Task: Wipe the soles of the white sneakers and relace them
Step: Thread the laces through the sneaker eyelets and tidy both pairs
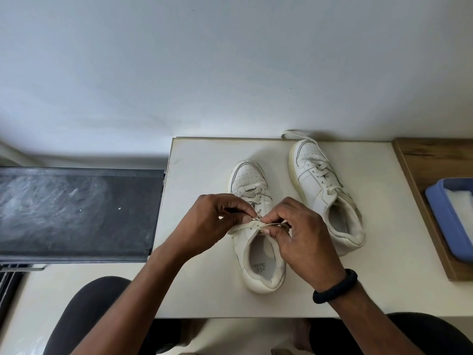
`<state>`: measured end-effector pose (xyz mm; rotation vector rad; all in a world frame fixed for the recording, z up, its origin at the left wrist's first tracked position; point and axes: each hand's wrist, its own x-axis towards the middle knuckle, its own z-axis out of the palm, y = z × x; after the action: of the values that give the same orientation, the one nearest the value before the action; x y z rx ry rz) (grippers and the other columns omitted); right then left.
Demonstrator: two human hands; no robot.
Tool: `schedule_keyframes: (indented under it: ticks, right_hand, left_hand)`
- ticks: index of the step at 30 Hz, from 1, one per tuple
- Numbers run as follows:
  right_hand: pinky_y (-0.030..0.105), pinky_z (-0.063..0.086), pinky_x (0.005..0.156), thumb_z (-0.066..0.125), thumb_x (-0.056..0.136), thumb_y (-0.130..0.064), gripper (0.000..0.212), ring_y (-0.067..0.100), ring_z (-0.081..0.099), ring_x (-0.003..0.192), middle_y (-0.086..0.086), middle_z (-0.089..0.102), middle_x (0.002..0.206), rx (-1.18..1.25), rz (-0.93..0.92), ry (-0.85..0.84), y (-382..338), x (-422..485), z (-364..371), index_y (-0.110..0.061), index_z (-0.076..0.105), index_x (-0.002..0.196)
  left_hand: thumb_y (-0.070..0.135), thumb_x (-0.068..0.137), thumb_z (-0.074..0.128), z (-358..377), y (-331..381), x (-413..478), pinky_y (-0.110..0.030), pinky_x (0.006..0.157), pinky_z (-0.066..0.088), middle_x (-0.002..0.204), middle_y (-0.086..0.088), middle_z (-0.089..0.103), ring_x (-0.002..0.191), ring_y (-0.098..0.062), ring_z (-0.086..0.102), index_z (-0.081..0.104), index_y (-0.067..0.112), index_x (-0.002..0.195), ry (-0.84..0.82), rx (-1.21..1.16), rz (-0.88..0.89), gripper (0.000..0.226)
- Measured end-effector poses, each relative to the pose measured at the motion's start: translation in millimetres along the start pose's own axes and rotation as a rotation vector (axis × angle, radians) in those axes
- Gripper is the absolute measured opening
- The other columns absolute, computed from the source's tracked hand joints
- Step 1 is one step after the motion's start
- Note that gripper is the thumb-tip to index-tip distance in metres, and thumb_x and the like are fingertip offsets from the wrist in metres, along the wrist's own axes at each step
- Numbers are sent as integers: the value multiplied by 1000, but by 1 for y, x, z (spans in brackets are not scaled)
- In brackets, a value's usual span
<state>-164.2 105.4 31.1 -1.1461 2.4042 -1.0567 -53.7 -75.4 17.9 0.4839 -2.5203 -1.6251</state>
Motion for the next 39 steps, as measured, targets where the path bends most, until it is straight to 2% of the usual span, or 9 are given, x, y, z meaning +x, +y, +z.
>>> schedule_keyframes:
  ticks: [4,8,10,20,26,30,32,37,39]
  right_hand:
    - [24,55,69,84,76,-5,21,3,64,81,-15,62,84,30,-25,4,1,1,1,-19,69,81]
    - [26,56,68,85,75,-7,20,4,64,81,-16,62,84,42,-37,4,2,2,-1,-18,70,81]
    - [26,57,68,86,75,-6,20,4,64,80,-16,63,84,42,-44,8,2,2,-1,-17,70,80]
    - [26,56,66,86,75,-7,21,6,64,78,-14,63,80,38,-35,35,2,0,0,-17,68,77]
    - [25,55,64,86,74,-9,19,5,64,74,-14,65,79,17,8,98,-3,-4,3,-18,70,77]
    - [24,56,66,83,79,-11,13,5,64,78,-14,66,82,17,24,96,-2,-2,2,-20,73,80]
    - [19,53,67,81,81,-10,14,5,64,80,-14,66,83,14,36,85,-1,-1,2,-21,73,81]
    - [9,45,67,78,83,-9,15,3,62,85,-15,65,83,39,91,44,0,1,2,-22,70,81]
    - [8,45,68,78,82,-5,17,4,63,85,-15,65,83,61,73,57,0,1,2,-20,70,79]
  left_hand:
    - [5,93,75,3,1,0,-18,83,55,93,12,78,93,-7,74,82,20,94,39,-9,39,17]
    - [0,92,74,14,3,0,-38,81,59,92,3,76,88,-18,74,82,16,94,93,-4,114,18]
    - [0,92,74,16,3,0,-41,80,60,91,2,75,87,-18,74,82,16,94,109,-11,122,18]
    - [-6,86,77,12,12,1,-27,68,54,84,5,67,78,-10,66,82,17,89,89,185,232,24]
    - [-12,85,73,8,13,1,-19,68,51,83,4,67,79,-11,67,82,19,90,57,154,230,33]
    - [-8,89,73,13,12,1,-29,74,56,86,5,70,83,-14,70,82,20,92,66,94,166,29]
    - [-9,89,72,16,11,1,-32,79,58,89,4,74,86,-11,72,81,16,94,96,74,127,28]
    - [-11,85,75,16,9,0,-25,75,58,86,5,75,83,-7,72,80,13,89,148,145,162,25]
    - [-3,86,74,18,10,1,-26,71,55,82,6,74,79,-8,68,79,14,87,171,204,213,18]
